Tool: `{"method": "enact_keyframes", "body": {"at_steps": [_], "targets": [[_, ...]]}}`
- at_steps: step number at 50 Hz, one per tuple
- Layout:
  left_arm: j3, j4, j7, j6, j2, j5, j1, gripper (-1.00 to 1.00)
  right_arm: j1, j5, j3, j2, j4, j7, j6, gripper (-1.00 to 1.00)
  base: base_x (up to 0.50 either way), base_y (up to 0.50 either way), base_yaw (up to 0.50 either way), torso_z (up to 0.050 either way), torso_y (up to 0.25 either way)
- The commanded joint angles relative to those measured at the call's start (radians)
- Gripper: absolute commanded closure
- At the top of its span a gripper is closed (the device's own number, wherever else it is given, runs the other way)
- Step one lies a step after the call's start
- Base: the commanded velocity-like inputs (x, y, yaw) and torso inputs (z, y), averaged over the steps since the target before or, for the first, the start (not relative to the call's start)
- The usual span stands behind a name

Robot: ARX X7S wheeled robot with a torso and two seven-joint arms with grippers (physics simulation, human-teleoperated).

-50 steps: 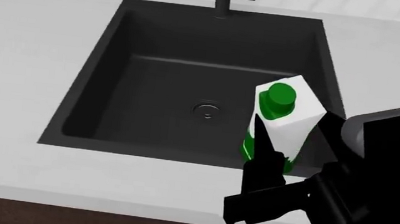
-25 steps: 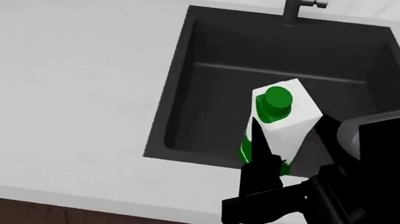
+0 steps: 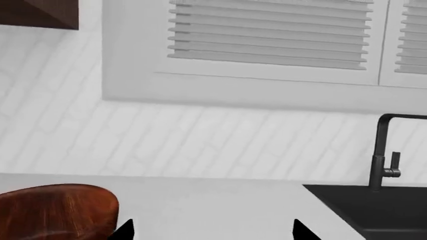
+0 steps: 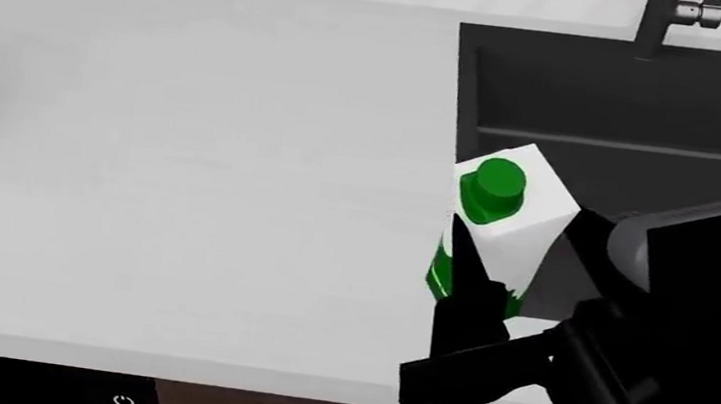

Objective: Place the eggs and milk next to the bowl.

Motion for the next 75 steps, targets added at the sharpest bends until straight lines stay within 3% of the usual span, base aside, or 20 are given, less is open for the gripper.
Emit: {"method": "enact_keyframes", "body": {"at_steps": [1,69,75], "targets": [[-0.006,0.009,-0.004,-0.001,-0.007,-0.006,0.002,-1.0,0.017,-0.011,0.001,-0.001,-0.008,-0.005,0.011,1.0,0.0,0.5,0.0,0.0,0.0],[0.004,-0.001,0.009,0.017,-0.005,0.013,0.015,-1.0,-0.01,-0.026,-0.008,0.008,-0.007,-0.018,-0.008,1.0,0.0,0.5,0.0,0.0,0.0],[0.019,-0.004,0.007,0.007,0.004,0.013,-0.014,-1.0,-0.019,-0.025,0.003,0.009,-0.008,-0.016,-0.021,1.0,0.0,0.07,0.0,0.0,0.0]]}}
